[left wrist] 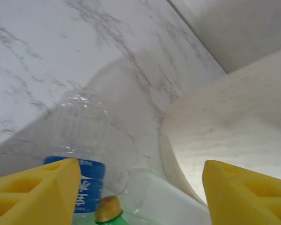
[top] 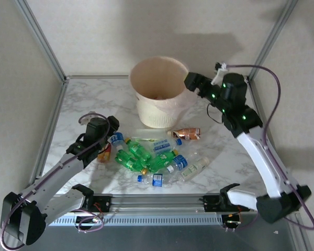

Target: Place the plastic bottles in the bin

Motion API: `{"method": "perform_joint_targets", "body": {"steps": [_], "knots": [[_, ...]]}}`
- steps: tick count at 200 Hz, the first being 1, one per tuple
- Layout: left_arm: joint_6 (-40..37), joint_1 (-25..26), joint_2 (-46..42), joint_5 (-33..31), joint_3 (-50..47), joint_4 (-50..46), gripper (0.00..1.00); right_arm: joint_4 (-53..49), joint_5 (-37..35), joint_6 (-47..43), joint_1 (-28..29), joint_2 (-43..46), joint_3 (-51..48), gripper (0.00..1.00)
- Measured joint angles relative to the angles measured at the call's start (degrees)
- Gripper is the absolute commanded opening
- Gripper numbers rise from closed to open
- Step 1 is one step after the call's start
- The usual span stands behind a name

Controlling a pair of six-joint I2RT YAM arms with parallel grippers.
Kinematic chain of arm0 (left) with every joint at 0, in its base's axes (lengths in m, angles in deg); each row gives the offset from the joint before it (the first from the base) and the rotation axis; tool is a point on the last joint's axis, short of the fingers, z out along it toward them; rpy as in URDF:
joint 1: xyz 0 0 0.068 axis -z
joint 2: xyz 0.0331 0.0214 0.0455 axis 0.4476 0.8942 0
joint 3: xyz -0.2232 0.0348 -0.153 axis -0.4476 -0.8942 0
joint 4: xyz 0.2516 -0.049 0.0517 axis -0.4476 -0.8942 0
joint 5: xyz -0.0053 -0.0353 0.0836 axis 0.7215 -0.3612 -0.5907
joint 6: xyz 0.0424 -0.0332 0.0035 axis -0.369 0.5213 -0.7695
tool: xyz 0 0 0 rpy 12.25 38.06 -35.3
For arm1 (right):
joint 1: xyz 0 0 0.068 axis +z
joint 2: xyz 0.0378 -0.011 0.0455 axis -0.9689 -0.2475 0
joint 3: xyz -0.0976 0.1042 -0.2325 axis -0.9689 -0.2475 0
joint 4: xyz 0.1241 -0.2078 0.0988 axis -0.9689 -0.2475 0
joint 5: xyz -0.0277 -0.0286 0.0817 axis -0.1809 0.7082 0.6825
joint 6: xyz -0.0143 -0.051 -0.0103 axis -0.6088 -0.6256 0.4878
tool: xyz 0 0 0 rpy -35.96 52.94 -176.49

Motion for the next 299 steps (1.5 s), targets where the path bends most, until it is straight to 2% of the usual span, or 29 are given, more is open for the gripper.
{"method": "perform_joint_targets", "body": {"steps": [46,97,149,198,299], "knots": [[-1.1,-1.8,3.1,-2.5,0.2,-3.2,0.78,-3.2,-2.8,1.4,0.0,12.7,-17.7,0.85],[-2.8,-2.1,5.2,-4.3,1.0,-5.6,0.81,-6.5,-5.0,3.7,0.0,17.6,-30.3,0.85],[-4.5,-2.2,11.8,-4.3,3.3,-4.0,0.86,-6.5,-8.1,6.1,-0.2,17.2,-33.4,0.88],[-5.6,-2.3,20.5,-4.1,7.4,-0.2,0.83,-9.3,-12.0,9.0,-0.5,15.7,-36.7,0.89],[-5.8,-2.4,32.5,-3.7,11.0,2.2,0.77,-11.0,-13.4,11.0,-0.8,15.5,-37.5,0.89]]}}
